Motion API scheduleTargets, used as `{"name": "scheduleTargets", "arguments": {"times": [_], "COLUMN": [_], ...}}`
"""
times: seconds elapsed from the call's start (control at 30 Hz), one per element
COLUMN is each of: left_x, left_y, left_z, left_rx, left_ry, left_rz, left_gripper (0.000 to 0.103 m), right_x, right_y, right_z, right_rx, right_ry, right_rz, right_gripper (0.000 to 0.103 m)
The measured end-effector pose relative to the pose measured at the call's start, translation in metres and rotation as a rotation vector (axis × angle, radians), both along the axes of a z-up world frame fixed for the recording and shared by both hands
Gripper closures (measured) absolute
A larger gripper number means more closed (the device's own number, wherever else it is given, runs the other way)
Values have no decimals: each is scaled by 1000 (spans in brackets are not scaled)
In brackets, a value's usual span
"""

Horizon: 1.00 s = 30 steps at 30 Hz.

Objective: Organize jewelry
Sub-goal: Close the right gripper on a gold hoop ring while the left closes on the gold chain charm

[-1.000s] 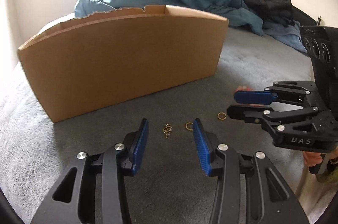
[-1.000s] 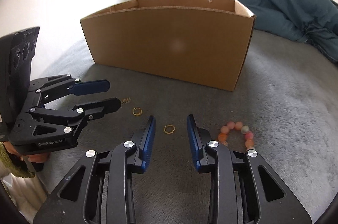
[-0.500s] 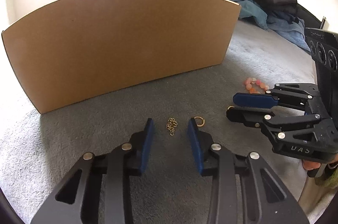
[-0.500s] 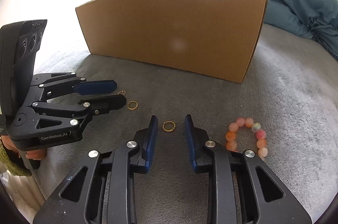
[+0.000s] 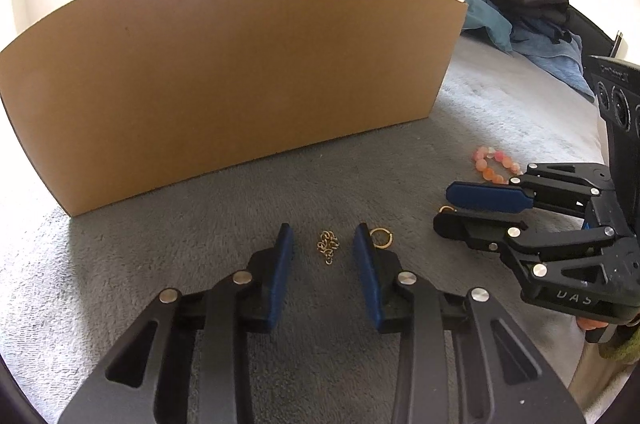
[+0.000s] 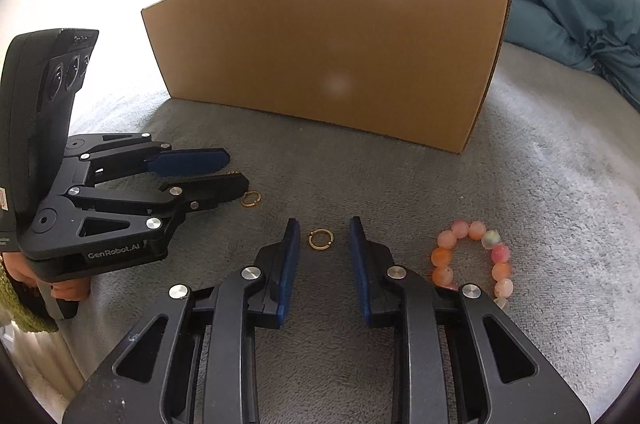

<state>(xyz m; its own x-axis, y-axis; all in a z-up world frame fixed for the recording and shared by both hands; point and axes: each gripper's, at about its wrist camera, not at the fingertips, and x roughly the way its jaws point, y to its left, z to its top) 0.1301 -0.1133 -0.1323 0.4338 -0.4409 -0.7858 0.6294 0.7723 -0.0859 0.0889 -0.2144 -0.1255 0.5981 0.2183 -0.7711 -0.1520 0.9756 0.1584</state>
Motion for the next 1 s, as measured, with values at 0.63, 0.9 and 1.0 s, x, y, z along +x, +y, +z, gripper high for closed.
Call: {"name": "scheduleTargets", "arguments": {"times": [0.63,0.9,1.0], "left_x": [1,1,0], "left_y": [-5,-1,0], "left_z": [-6,-5,-4], "left_rx": [20,14,16], "left_ry": [1,0,-3], "left_rz": [5,18,21], "left_gripper": [80,91,94], "right_x": [2,2,0], "right_y": [12,12,11], "right_z": [-7,-6,-5], "right_rx": [-36,-36,-32], "right_ry": [3,-1,-4], "right_rz": [-6,-13,-16], "right_gripper": [92,93,93]}}
